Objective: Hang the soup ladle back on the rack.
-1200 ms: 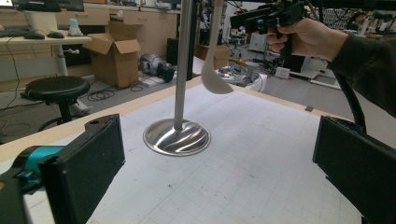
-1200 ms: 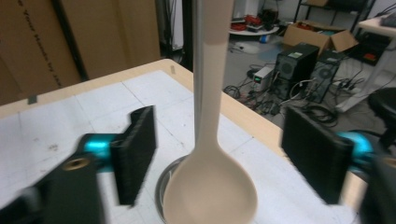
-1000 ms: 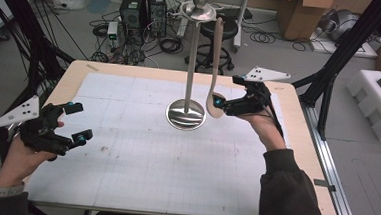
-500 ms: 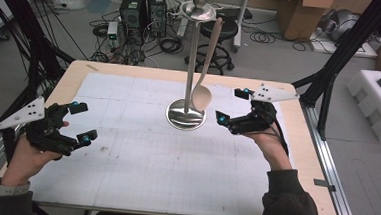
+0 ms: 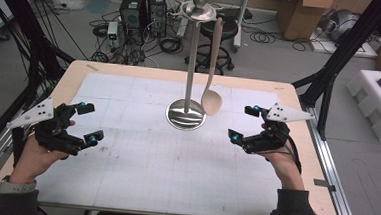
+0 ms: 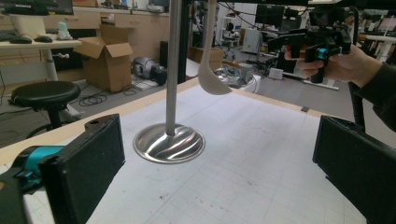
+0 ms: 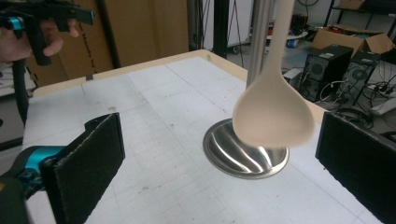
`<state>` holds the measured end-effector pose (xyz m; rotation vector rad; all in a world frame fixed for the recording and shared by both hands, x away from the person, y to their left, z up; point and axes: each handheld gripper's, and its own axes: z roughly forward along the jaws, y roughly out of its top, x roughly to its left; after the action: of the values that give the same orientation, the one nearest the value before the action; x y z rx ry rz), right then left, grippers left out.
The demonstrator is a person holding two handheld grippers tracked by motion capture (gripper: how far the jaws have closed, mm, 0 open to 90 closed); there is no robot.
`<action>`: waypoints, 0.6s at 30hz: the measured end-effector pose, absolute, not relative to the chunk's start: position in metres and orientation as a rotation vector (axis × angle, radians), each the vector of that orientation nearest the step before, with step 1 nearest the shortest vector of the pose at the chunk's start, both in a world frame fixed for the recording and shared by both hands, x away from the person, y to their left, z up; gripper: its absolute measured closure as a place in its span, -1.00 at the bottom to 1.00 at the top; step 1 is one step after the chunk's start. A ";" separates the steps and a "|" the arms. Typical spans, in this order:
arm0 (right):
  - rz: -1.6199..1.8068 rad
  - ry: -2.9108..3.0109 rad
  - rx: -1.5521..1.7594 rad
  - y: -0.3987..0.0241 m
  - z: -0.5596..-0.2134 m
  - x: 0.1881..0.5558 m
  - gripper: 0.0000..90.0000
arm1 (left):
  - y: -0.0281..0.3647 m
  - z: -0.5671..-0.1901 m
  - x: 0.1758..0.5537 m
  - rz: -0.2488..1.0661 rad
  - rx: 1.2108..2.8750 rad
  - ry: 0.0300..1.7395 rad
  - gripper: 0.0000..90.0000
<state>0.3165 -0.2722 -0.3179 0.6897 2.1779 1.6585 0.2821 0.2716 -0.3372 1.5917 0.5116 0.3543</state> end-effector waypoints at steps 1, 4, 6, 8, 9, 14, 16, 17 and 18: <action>1.668 2.171 0.694 -0.275 -0.319 0.315 -0.99 | 0.271 -0.337 0.282 0.352 1.593 0.513 -0.94; 1.679 2.154 0.707 -0.283 -0.324 0.312 -0.99 | 0.270 -0.338 0.282 0.335 1.603 0.518 -0.94; 1.685 2.138 0.715 -0.289 -0.327 0.310 -0.99 | 0.270 -0.339 0.282 0.331 1.612 0.520 -0.94; 1.684 2.136 0.730 -0.294 -0.330 0.309 -0.99 | 0.269 -0.340 0.283 0.331 1.616 0.521 -0.94; 1.687 2.129 0.738 -0.297 -0.332 0.307 -0.99 | 0.268 -0.340 0.283 0.330 1.617 0.522 -0.94; 1.711 2.079 0.773 -0.312 -0.339 0.302 -0.99 | 0.268 -0.342 0.284 0.331 1.614 0.523 -0.94; 1.711 2.068 0.789 -0.317 -0.343 0.300 -0.99 | 0.268 -0.342 0.284 0.329 1.610 0.527 -0.94; 1.718 2.063 0.798 -0.320 -0.346 0.299 -0.99 | 0.268 -0.342 0.284 0.329 1.610 0.528 -0.94; 1.723 2.058 0.808 -0.322 -0.348 0.297 -0.99 | 0.268 -0.343 0.284 0.328 1.611 0.527 -0.94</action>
<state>0.2973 -0.3225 -0.3480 0.8080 2.0576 1.7229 0.2844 0.2678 -0.3426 1.6109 0.5271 0.3281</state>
